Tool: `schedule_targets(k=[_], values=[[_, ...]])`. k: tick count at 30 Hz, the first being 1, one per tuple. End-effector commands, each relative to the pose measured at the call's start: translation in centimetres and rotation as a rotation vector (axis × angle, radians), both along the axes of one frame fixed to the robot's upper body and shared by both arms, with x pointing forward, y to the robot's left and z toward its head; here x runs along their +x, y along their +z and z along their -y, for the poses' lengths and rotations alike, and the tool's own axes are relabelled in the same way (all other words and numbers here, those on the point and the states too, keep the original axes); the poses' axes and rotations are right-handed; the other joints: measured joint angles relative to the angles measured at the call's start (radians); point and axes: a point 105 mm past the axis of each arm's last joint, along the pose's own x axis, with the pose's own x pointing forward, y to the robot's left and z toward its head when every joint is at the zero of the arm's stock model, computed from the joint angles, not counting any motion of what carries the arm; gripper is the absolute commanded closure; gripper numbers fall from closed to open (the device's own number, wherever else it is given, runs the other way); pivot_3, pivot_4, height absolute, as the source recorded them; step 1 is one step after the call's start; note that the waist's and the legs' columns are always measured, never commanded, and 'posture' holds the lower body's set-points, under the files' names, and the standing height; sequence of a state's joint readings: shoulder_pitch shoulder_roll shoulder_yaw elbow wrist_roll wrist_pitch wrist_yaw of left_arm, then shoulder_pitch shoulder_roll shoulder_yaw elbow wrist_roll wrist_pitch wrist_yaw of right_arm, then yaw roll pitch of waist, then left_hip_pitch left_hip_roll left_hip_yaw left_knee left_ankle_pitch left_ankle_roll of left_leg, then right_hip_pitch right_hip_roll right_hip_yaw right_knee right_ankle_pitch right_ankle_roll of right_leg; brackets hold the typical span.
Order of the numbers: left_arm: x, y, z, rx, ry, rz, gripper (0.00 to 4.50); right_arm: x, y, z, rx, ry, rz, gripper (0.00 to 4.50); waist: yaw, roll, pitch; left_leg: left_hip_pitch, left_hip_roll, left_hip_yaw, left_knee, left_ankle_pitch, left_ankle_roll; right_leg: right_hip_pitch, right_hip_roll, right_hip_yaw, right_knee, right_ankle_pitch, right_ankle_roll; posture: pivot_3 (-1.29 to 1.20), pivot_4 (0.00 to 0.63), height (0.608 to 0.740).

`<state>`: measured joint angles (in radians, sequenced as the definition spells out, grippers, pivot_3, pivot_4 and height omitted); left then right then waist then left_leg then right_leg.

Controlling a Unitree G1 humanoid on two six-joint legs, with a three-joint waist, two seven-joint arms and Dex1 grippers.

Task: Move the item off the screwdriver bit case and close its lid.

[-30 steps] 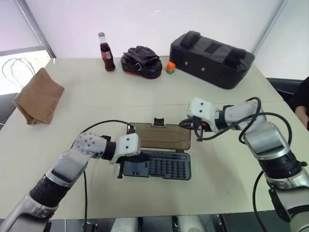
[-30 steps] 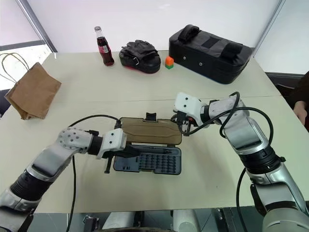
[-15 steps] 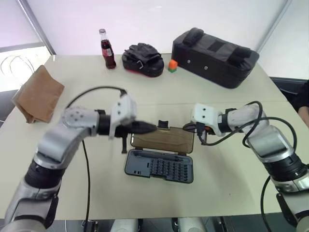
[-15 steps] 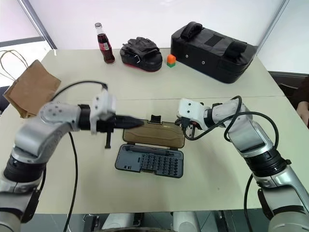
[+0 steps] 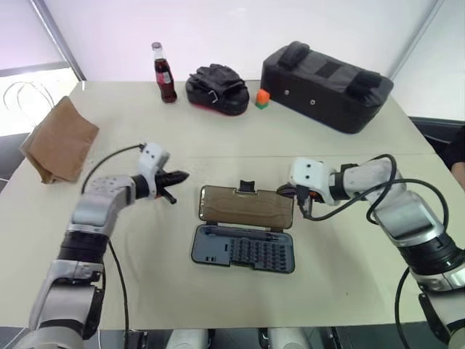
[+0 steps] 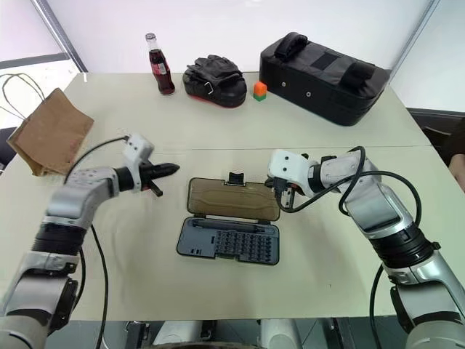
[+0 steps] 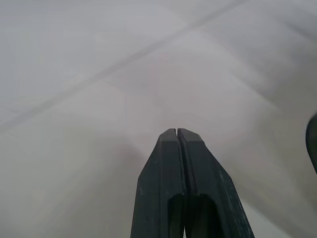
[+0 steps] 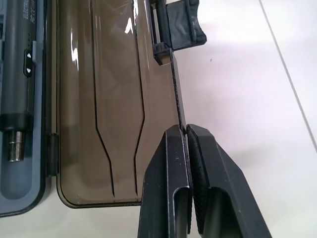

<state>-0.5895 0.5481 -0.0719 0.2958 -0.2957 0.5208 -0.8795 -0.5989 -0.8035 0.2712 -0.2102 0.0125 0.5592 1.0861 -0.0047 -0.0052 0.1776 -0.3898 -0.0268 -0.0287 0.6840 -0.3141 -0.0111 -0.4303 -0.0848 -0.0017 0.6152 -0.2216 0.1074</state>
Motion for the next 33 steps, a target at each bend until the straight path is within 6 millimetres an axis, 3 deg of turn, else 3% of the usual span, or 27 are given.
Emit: schedule_targets(k=[1,6,10,13,18,20,23,25,27,30,33], values=[[-0.6,-0.2,2.2,-0.047,-0.14,-0.033,4.5,0.1,1.5,-0.5,0.006,0.025,0.065,4.44,-0.001,0.0,0.0,0.0,0.0,0.0,0.0,0.0,0.0,0.0,0.0,0.0,0.0,0.0,0.0,0.0,0.15,0.74],[-1.5,-0.7,3.6,-0.127,-0.262,-0.138,4.5,0.2,1.4,-0.4,0.006,0.015,0.065,4.44,-0.007,0.0,0.0,0.0,0.0,0.0,0.0,-0.002,0.004,0.0,0.0,0.0,0.001,0.0,0.0,0.0,0.15,0.74],[-1.3,-0.5,3.6,-0.133,-0.273,-0.141,4.5,-0.2,1.0,-0.4,0.001,0.021,0.043,4.44,-0.008,0.0,0.0,0.0,0.0,0.0,0.0,-0.002,0.004,0.0,0.0,0.0,0.002,0.0,0.0,0.0,0.15,0.74],[-1.4,-0.8,3.3,-0.122,-0.275,-0.144,4.5,-0.1,0.7,-0.2,-0.013,0.013,0.054,3.54,-0.007,0.0,0.0,0.0,0.0,0.0,0.0,-0.002,0.004,0.0,0.0,0.0,0.002,0.0,0.0,0.0,0.15,0.74],[-1.6,-0.7,3.1,-0.126,-0.278,-0.148,4.5,-0.6,1.1,-0.3,-0.017,0.037,0.077,0.9,-0.006,0.0,0.0,0.0,0.0,0.0,0.0,-0.002,0.004,0.0,0.0,0.0,0.001,0.0,0.0,0.0,0.15,0.74],[-1.7,-0.6,3.0,-0.128,-0.282,-0.145,4.5,-0.8,1.8,-0.3,-0.02,0.04,0.102,0.07,-0.007,0.0,0.0,0.0,0.0,0.0,0.0,-0.002,0.004,0.0,0.0,0.0,0.001,0.0,0.0,0.0,0.15,0.74],[-1.6,0.1,3.1,-0.158,-0.287,-0.118,4.5,-1.6,4.2,-0.3,0.042,0.022,0.125,0.07,-0.006,0.0,0.0,0.0,0.0,0.0,0.0,-0.002,0.004,0.0,0.0,0.0,0.002,0.0,0.0,0.0,0.15,0.74],[-1.6,1.0,3.2,-0.202,-0.292,-0.104,4.5,-2.8,6.7,-0.7,0.196,0.01,0.103,0.07,-0.005,0.0,0.0,0.0,0.001,-0.001,0.0,-0.002,0.004,0.0,0.0,0.0,0.002,0.0,0.0,0.0,0.15,0.74],[-1.7,1.9,3.3,-0.229,-0.314,-0.087,4.5,-4.7,8.0,-1.1,0.316,0.032,0.034,0.07,-0.004,0.0,0.0,0.0,0.003,-0.001,0.0,-0.002,0.004,-0.001,0.0,0.0,0.002,0.0,0.0,0.0,0.15,0.74],[-2.0,3.4,3.8,-0.256,-0.364,-0.063,4.5,-8.5,7.3,-1.5,0.394,0.096,-0.127,0.07,0.005,-0.001,0.0,0.0,0.003,-0.002,0.0,-0.002,0.004,0.0,-0.001,-0.001,0.001,0.0,0.0,0.0,0.15,0.74],[-2.6,4.8,4.4,-0.266,-0.43,-0.056,4.5,-10.6,5.8,-1.5,0.387,0.091,-0.22,0.07,0.016,-0.001,0.0,0.0,0.002,-0.002,0.0,-0.003,0.005,0.001,-0.001,-0.001,0.0,0.0,0.0,0.0,0.15,0.74]])
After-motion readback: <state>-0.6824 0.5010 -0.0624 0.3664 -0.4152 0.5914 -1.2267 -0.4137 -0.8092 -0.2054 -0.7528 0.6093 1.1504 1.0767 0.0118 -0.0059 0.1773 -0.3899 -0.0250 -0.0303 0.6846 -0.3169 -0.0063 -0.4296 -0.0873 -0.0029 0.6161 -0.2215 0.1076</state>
